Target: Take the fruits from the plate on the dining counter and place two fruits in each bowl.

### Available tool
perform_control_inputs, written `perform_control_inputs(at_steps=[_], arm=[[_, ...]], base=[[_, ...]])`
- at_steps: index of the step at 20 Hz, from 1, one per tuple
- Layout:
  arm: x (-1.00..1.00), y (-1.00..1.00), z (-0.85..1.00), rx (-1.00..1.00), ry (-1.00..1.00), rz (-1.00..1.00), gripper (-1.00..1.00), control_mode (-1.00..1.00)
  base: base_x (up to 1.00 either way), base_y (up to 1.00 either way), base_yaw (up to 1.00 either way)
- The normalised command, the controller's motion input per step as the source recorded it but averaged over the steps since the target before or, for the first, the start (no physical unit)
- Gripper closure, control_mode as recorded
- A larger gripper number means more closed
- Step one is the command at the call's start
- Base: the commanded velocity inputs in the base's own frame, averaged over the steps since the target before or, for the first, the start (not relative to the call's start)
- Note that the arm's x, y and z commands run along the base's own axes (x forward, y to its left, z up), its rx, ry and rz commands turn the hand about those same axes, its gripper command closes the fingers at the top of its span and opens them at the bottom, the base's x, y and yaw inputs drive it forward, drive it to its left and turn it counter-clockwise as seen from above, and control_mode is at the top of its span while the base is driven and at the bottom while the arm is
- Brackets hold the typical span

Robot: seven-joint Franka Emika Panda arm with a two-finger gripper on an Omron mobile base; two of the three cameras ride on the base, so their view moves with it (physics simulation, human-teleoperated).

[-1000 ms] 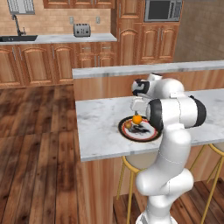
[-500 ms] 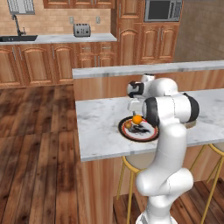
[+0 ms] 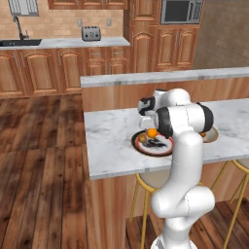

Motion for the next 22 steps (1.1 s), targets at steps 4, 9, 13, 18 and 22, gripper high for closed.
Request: perform_control_inputs(at_steps=[4, 9, 13, 18, 22], arm=[[-0.05, 0.0, -0.14, 0.0, 0.0, 0.0, -1.0, -1.0], [-0.39, 0.0, 0.0, 0.0, -0.01, 0.0, -1.0, -1.0], [-0.54, 0.0, 0.0, 0.0, -0.04, 0.0, -1.0, -1.0], [0.06, 0.0, -0.01, 0.0, -0.05, 0.0, -1.0, -1.0], [0.38, 0.0, 0.0, 0.0, -0.02, 0.0, -1.0, -1.0]], base=[[0.0, 0.0, 0.0], [0.0, 0.0, 0.0], [0.0, 0.0, 0.0], [0.0, 0.0, 0.0], [0.0, 0.0, 0.0]])
